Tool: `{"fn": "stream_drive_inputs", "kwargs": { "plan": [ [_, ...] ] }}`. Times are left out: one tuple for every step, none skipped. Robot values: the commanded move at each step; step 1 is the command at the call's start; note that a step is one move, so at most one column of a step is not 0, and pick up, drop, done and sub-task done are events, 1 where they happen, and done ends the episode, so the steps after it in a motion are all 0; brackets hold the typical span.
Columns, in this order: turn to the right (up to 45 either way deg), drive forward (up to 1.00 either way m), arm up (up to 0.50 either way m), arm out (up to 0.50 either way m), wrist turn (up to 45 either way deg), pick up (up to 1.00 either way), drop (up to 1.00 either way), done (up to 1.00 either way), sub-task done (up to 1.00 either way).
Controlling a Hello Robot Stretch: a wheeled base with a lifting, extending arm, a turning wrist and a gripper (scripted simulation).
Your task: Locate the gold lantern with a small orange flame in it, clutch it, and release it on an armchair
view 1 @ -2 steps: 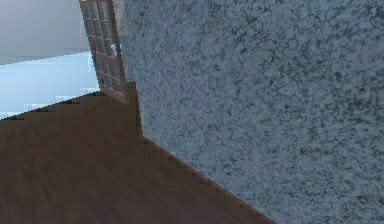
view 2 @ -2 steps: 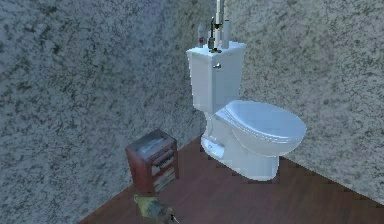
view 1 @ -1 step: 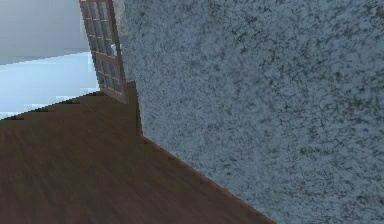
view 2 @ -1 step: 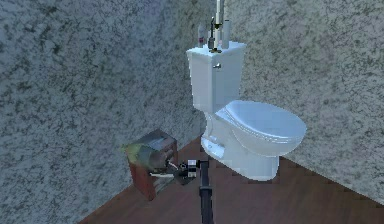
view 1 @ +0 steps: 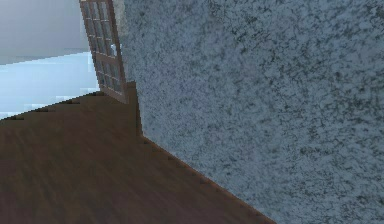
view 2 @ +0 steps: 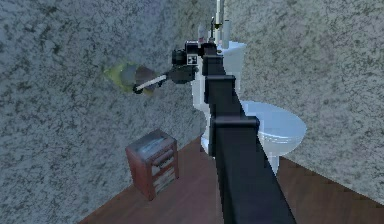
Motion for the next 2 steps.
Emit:
{"fn": "stream_drive_inputs", "kwargs": {
  "plan": [
    [0.0, 0.00, 0.00, 0.00, -45.0, 0.00, 0.00, 0.00, 0.00],
    [0.0, 0.00, 0.00, 0.00, -42.0, 0.00, 0.00, 0.00, 0.00]
  ]
}}
